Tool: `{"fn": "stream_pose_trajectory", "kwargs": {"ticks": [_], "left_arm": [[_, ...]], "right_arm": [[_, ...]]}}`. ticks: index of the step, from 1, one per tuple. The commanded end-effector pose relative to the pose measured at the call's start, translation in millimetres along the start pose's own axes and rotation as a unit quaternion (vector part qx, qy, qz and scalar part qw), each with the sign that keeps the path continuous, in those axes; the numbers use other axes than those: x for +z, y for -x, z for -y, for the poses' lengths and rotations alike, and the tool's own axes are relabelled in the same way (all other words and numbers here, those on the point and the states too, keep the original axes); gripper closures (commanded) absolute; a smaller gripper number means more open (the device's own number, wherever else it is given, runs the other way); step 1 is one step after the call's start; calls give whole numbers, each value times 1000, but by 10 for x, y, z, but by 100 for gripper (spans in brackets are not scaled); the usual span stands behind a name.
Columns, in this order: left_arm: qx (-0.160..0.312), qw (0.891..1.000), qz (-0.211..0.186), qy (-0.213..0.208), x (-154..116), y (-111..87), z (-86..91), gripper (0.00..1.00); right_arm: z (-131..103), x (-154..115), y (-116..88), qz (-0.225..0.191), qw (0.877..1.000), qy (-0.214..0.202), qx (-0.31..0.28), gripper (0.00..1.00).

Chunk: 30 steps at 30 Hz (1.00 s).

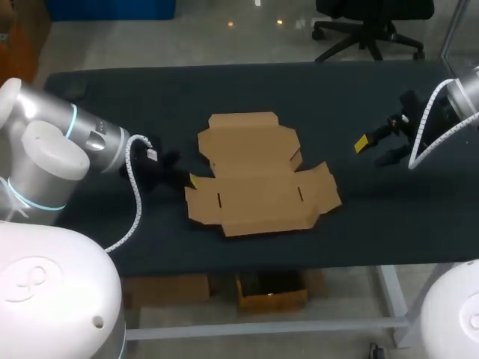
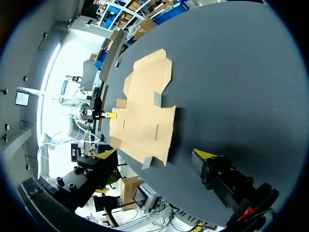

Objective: Assemble the packaging by folding the flat box into shape, placing the metal phone stand inside, and closing the box properly

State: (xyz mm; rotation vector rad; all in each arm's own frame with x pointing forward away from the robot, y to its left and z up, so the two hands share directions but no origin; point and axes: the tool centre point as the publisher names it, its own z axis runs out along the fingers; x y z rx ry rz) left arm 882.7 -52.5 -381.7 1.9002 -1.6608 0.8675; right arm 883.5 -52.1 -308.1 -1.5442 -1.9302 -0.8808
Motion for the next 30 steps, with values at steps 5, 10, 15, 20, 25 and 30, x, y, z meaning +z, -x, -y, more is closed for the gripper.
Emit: {"fn": "stream_pose_trajectory", "kwargs": {"ticks": [5,10,15,20,25,30], "left_arm": [[7,1000,-11,-8,42,-12,-19,100],[12,1000,-5,-9,79,-27,-3,100],[10,1000,1,-10,96,-29,16,63],[10,1000,4,-13,73,-41,28,16],[9,1000,7,-16,47,-43,31,1],[2,1000,16,-25,-43,-29,33,0]], "right_arm": [[4,-5,0,-1,1000,0,0,0],[4,-5,0,-1,1000,0,0,0],[4,-5,0,-1,1000,0,0,0],[4,-5,0,-1,1000,0,0,0],[4,-5,0,-1,1000,0,0,0],[4,-5,0,-1,1000,0,0,0]]}}
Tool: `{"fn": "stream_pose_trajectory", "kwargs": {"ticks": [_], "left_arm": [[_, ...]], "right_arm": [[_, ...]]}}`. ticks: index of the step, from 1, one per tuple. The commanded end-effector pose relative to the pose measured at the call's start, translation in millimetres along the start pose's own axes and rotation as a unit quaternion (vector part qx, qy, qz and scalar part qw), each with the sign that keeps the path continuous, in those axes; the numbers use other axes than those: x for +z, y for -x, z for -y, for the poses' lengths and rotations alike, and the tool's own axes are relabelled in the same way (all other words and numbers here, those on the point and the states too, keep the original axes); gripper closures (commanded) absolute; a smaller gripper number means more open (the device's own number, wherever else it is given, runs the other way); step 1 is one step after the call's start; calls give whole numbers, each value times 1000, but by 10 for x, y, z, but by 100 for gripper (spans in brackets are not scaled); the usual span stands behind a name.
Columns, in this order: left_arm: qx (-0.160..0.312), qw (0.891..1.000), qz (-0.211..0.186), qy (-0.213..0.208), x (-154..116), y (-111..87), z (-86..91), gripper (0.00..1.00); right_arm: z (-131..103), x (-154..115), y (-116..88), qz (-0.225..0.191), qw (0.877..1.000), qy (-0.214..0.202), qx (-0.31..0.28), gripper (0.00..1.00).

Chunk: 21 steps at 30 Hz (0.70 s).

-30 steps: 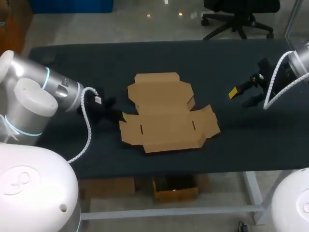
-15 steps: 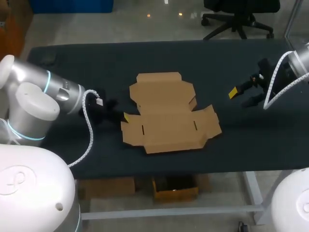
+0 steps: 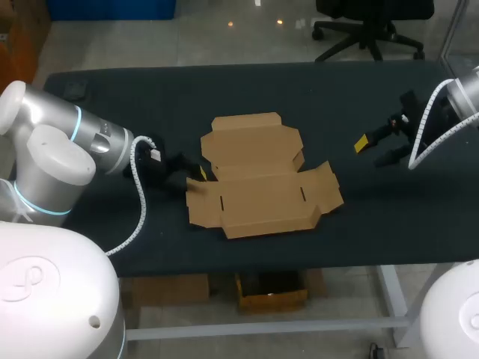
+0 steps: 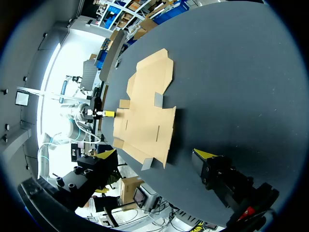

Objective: Assemble the packaging by folding the flat box into shape, placing the metal phone stand inside, and closing the box properly

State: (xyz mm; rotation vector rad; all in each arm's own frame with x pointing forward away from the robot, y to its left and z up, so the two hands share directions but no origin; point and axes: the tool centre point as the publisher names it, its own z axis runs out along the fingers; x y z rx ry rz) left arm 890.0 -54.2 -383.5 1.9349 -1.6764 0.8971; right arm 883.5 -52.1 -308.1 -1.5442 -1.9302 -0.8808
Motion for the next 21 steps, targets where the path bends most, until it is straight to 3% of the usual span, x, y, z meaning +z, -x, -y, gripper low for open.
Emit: {"fn": "stream_pose_trajectory", "kwargs": {"ticks": [1,6,21], "left_arm": [[-4,1000,11,-7,-107,-24,-31,0],[-13,999,28,-14,-255,-57,-30,0],[-15,998,61,-15,-622,-199,-13,21]], "right_arm": [[4,-5,0,-1,1000,0,0,0],[4,-5,0,-1,1000,0,0,0],[4,-5,0,-1,1000,0,0,0]]}}
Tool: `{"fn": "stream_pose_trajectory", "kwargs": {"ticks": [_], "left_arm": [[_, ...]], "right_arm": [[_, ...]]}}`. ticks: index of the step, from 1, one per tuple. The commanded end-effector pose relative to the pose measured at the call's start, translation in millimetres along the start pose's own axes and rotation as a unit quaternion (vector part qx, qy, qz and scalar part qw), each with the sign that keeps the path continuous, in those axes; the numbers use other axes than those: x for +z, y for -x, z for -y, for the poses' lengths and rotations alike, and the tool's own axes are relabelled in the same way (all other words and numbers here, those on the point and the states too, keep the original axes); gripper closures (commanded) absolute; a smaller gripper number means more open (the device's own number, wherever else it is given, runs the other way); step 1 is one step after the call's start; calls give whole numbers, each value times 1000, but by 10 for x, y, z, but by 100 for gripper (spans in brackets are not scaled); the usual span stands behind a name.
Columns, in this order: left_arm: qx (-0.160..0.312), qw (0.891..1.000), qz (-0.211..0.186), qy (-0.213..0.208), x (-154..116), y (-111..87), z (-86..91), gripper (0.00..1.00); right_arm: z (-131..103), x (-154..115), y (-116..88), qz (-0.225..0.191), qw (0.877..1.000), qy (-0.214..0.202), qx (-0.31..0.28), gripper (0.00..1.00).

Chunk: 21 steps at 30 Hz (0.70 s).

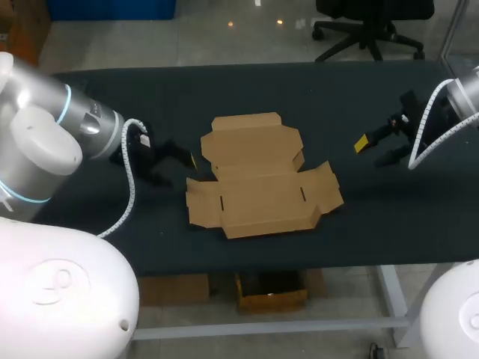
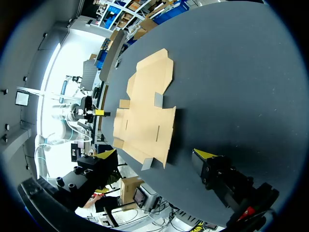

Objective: Assemble the packaging by folding the flat box into shape, placing the metal phone stand inside, and closing the box properly

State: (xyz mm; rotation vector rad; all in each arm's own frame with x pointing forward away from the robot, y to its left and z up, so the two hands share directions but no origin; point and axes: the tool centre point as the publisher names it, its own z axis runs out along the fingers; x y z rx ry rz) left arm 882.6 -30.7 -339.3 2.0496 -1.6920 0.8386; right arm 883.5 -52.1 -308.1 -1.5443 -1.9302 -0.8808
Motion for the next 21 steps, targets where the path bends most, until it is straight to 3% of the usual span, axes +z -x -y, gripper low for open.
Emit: {"fn": "stream_pose_trajectory", "kwargs": {"ticks": [1,6,7,9,10,18,20,21], "left_arm": [[0,1000,14,0,-164,-41,-16,21],[3,1000,14,0,-239,-51,-7,28],[3,1000,14,0,-251,-56,2,31],[3,1000,15,3,-275,-71,23,48],[6,1000,11,8,-288,-79,33,51],[13,1000,1,11,-391,-129,134,48],[16,1000,-1,13,-413,-150,159,41],[17,1000,-2,14,-428,-162,171,31]], "right_arm": [[4,-5,-1,-1,1000,0,0,0],[4,-5,-1,-1,1000,0,0,0],[4,-5,-1,-1,1000,0,0,0],[4,-5,-1,-1,1000,0,0,0],[4,-5,-1,-1,1000,0,0,0],[4,-5,-1,-1,1000,0,0,0],[4,-5,-1,-1,1000,0,0,0],[4,-5,-1,-1,1000,0,0,0]]}}
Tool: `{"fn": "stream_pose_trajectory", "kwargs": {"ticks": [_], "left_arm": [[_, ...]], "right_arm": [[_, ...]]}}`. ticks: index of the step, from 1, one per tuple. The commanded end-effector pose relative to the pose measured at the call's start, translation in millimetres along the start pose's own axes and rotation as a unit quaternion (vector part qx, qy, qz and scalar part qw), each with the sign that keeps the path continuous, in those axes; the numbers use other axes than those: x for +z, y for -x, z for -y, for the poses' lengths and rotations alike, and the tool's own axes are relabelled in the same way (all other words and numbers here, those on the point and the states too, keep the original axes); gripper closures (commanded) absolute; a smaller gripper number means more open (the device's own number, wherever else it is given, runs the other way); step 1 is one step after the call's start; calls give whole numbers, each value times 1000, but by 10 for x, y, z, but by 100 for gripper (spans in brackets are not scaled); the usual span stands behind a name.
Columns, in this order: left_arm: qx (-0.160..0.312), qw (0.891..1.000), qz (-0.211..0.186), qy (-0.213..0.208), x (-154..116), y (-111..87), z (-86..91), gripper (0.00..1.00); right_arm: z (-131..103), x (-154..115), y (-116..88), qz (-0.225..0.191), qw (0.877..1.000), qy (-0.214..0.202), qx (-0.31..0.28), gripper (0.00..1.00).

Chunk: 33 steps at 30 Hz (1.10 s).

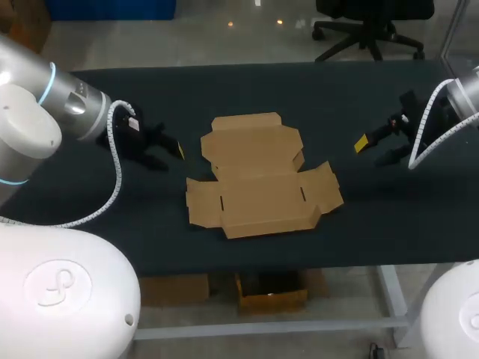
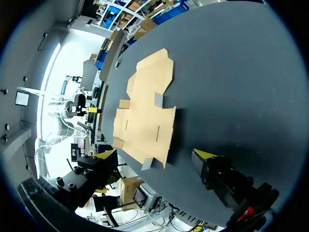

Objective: Assemble the packaging by folding the flat box into shape, placing the metal phone stand inside, and closing the box properly

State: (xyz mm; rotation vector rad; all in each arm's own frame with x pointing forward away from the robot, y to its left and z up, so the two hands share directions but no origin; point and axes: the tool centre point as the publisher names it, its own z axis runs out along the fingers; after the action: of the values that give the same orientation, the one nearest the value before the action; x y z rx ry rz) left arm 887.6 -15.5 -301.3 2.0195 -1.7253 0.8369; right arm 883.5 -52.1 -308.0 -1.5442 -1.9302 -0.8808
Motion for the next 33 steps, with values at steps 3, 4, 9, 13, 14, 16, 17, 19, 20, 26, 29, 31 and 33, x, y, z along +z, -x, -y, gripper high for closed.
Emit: {"fn": "stream_pose_trajectory", "kwargs": {"ticks": [3,4,9,13,14,16,17,19,20,26,29,31,33], "left_arm": [[7,1000,-4,8,-117,-76,97,0],[9,1000,-5,8,-132,-87,108,0],[19,1000,-10,16,-238,-168,221,0],[46,997,-4,58,-299,-229,331,0],[50,997,1,64,-324,-240,358,0],[50,997,1,64,-324,-240,358,0],[50,997,1,64,-324,-240,358,0],[50,997,1,64,-324,-240,358,0],[50,997,1,64,-324,-240,358,0],[50,997,1,64,-324,-240,358,0],[50,997,1,64,-324,-240,358,0],[50,997,1,64,-324,-240,358,0],[50,997,1,64,-324,-240,358,0]], "right_arm": [[4,-5,0,-1,1000,0,0,0],[4,-5,0,-1,1000,0,0,0],[4,-5,0,-1,1000,0,0,0],[4,-5,0,-1,1000,0,0,0],[4,-5,0,-1,1000,0,0,0],[4,-5,0,-1,1000,0,0,0],[4,-5,0,-1,1000,0,0,0],[4,-5,0,-1,1000,0,0,0],[4,-5,0,-1,1000,0,0,0],[4,-5,0,-1,1000,0,0,0],[4,-5,0,-1,1000,0,0,0],[-71,20,48,-5,1000,-1,0,0],[-188,63,113,-11,1000,1,-6,0]]}}
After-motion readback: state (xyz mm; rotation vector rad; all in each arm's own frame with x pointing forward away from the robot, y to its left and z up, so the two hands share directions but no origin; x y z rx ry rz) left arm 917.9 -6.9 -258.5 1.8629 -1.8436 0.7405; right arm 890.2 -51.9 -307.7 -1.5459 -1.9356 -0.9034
